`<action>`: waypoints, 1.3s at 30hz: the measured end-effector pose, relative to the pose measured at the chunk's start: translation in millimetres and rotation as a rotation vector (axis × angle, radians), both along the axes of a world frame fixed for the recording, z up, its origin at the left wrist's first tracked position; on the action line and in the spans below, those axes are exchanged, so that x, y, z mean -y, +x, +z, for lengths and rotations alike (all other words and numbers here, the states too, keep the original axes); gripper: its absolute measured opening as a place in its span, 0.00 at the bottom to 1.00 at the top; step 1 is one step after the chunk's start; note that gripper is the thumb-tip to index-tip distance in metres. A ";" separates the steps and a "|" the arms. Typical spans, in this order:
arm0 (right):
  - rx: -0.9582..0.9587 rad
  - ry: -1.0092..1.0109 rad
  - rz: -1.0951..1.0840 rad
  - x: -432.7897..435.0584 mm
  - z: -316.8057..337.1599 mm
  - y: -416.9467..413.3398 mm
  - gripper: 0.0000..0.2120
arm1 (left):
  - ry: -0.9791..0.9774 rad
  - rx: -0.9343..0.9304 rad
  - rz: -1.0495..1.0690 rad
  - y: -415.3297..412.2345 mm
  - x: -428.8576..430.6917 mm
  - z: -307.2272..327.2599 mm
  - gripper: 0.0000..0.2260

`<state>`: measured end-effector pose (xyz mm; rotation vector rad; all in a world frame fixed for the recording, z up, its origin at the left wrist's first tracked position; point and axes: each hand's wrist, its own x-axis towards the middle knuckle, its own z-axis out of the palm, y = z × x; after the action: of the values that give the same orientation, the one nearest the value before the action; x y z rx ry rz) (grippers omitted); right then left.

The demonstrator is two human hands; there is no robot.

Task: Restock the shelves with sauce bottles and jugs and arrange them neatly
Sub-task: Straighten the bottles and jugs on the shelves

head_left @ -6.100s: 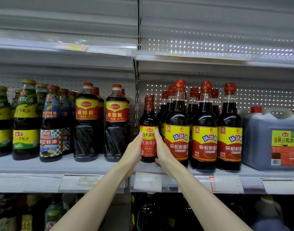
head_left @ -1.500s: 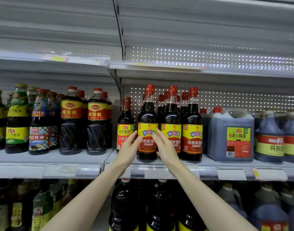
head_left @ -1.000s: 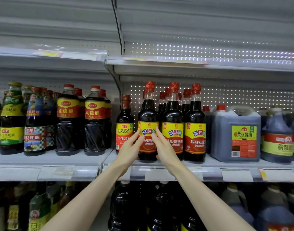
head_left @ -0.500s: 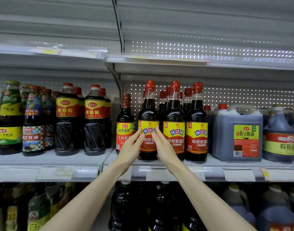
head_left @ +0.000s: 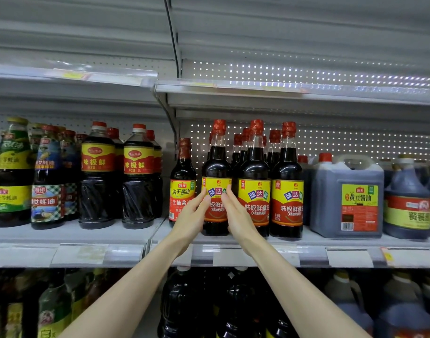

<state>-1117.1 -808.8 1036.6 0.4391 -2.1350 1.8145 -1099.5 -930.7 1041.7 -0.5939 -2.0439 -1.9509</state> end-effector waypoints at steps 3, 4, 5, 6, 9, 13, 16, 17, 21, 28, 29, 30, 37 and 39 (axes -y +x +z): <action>-0.009 0.000 0.002 0.5 0.2 -1.6 0.26 | 0.000 -0.013 0.005 1.7 -0.9 1.3 0.20; -0.009 0.000 0.003 0.5 0.0 -2.7 0.26 | 0.003 -0.015 0.005 1.0 -1.1 1.6 0.20; -0.009 -0.001 0.000 0.8 0.0 -4.1 0.26 | 0.005 -0.017 0.004 -0.2 -1.1 1.7 0.20; -0.012 -0.005 -0.003 1.0 0.0 -5.8 0.26 | 0.005 -0.018 0.003 -1.6 -1.5 1.6 0.20; -0.014 -0.010 -0.012 2.0 -1.1 -11.7 0.26 | 0.015 -0.022 0.001 -5.9 -2.7 0.9 0.20; -0.022 0.008 -0.018 2.3 -2.2 -17.3 0.27 | 0.026 -0.029 -0.006 -12.4 -3.4 -1.1 0.17; -0.023 0.001 -0.017 2.1 -1.7 -21.1 0.27 | 0.025 -0.036 -0.006 -17.5 -2.8 -1.5 0.18; -0.028 0.005 -0.021 2.2 -1.8 -22.1 0.27 | 0.026 -0.037 -0.004 -19.7 -2.9 -1.5 0.18; -0.035 0.016 -0.023 3.0 -1.7 -24.2 0.27 | 0.009 -0.043 0.001 -26.4 -3.1 -2.5 0.12; -0.040 -0.012 -0.016 3.5 -1.0 -29.0 0.26 | -0.041 -0.044 -0.002 -29.4 -4.6 0.5 0.09; -0.042 -0.013 -0.018 3.9 -0.9 -29.9 0.26 | -0.045 -0.043 0.001 -30.5 -4.8 0.5 0.09; -0.040 -0.014 -0.020 4.0 -0.9 -31.1 0.27 | -0.047 -0.042 0.000 -31.6 -4.6 0.5 0.09; -0.019 0.004 -0.026 5.9 -2.0 -42.0 0.28 | -0.027 -0.032 -0.008 -38.8 -4.2 0.6 0.11; -0.018 0.006 -0.030 5.6 -2.0 -44.5 0.28 | -0.022 -0.029 -0.010 -40.8 -4.9 1.2 0.11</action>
<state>-1161.6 -814.4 1034.7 0.4209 -2.1241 1.7817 -1140.3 -925.8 1042.9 -0.6343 -2.0515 -1.9166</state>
